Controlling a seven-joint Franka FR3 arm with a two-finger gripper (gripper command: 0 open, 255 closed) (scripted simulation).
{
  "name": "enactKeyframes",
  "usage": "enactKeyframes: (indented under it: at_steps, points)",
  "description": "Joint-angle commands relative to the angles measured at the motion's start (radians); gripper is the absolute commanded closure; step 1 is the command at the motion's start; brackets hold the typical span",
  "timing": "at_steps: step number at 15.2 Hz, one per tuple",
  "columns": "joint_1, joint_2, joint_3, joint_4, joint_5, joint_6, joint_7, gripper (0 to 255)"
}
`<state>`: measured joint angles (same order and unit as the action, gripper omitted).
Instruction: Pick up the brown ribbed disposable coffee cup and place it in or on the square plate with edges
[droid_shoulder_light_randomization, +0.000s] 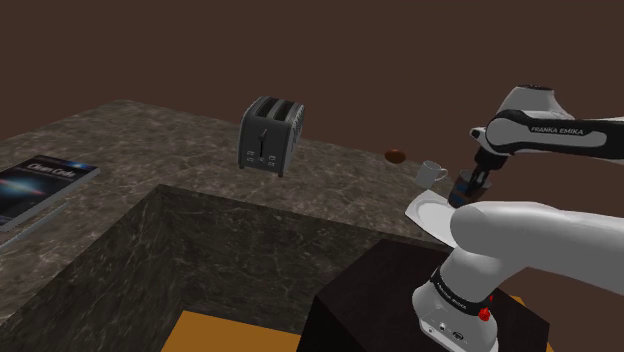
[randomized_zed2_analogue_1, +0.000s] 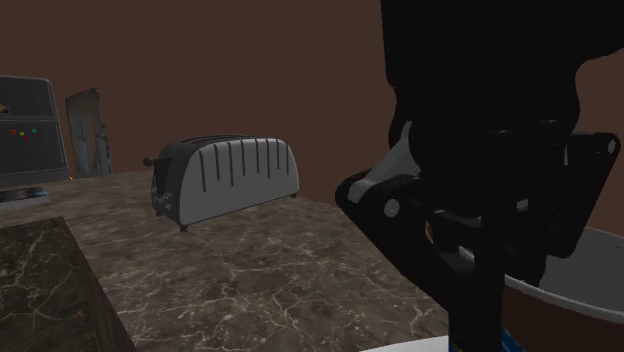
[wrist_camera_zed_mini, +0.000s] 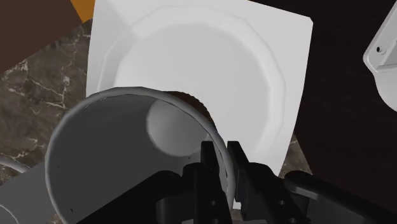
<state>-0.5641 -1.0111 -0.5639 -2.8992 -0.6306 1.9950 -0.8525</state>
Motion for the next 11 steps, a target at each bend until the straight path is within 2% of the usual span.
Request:
enactKeyframes:
  at_steps: [1, 11]
  points:
    - [-0.006, 0.017, -0.018, -0.02, -0.02, 0.037, 0.005, 255]
    - [-0.028, 0.13, -0.106, -0.099, -0.122, 0.223, 0.039, 255]
